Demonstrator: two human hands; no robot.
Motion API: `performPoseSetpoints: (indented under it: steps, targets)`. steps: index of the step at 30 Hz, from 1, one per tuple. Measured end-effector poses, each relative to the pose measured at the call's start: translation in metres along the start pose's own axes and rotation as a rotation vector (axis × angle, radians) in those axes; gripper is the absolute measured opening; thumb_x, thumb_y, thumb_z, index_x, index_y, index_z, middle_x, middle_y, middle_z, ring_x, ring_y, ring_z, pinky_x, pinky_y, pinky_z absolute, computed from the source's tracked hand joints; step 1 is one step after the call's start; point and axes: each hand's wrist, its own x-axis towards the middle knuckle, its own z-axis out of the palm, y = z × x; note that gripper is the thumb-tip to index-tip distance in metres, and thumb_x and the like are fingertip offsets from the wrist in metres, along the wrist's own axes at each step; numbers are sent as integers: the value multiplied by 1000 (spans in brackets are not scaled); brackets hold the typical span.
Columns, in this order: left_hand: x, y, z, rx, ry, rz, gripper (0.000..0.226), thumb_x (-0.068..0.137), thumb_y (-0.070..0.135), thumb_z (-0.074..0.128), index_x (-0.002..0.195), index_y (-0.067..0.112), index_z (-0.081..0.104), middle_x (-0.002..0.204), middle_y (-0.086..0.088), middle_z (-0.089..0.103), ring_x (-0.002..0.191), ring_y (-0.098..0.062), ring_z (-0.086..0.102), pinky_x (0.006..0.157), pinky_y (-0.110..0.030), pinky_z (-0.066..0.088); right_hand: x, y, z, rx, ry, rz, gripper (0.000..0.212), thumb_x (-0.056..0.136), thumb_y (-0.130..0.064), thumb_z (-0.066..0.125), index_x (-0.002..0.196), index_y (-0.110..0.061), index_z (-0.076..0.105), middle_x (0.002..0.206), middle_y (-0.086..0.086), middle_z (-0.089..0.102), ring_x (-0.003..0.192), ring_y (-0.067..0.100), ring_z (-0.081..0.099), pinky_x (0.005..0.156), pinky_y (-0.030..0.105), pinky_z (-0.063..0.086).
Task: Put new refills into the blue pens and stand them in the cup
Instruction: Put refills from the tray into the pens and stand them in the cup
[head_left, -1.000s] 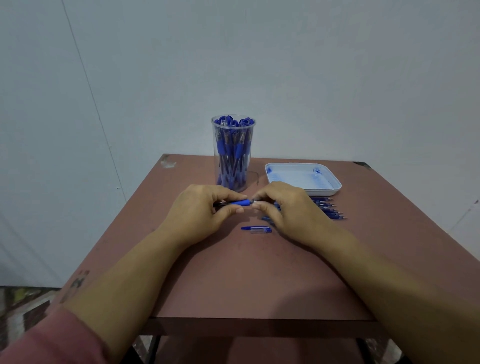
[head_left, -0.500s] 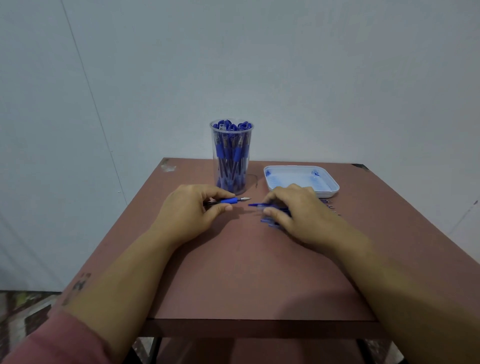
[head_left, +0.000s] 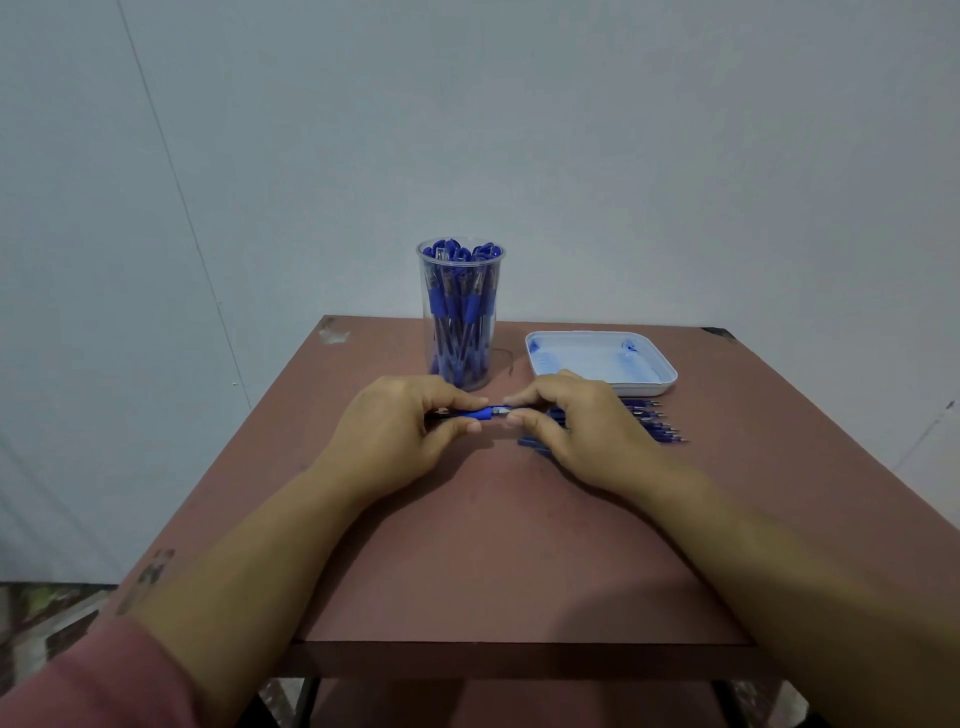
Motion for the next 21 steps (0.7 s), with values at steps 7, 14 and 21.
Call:
performPoseSetpoints:
  steps: [7, 14, 21]
  targets:
    - [-1, 8, -1, 74, -14, 10, 26, 83, 39, 66, 108, 35, 73, 95, 15, 72, 79, -6, 64, 66, -24, 50, -2, 3, 4, 51, -25, 27, 14, 91, -28, 65, 105, -24, 69, 94, -15, 64, 92, 3, 58, 80, 15, 45]
    - [-6, 21, -10, 350, -224, -137, 73, 90, 64, 45, 150, 23, 32, 146, 3, 44, 131, -19, 43, 105, -37, 39, -1, 5, -4, 229, 76, 190, 10, 93, -17, 63, 99, -25, 65, 75, -12, 57, 62, 0, 50, 65, 10, 41]
    - [-38, 32, -12, 389, -423, -302, 86, 85, 77, 22, 154, 26, 17, 159, 1, 22, 145, -18, 21, 118, -39, 21, 11, -6, -25, 378, 266, 207, 17, 95, -9, 58, 99, -25, 63, 81, -10, 58, 62, -6, 49, 65, 9, 41]
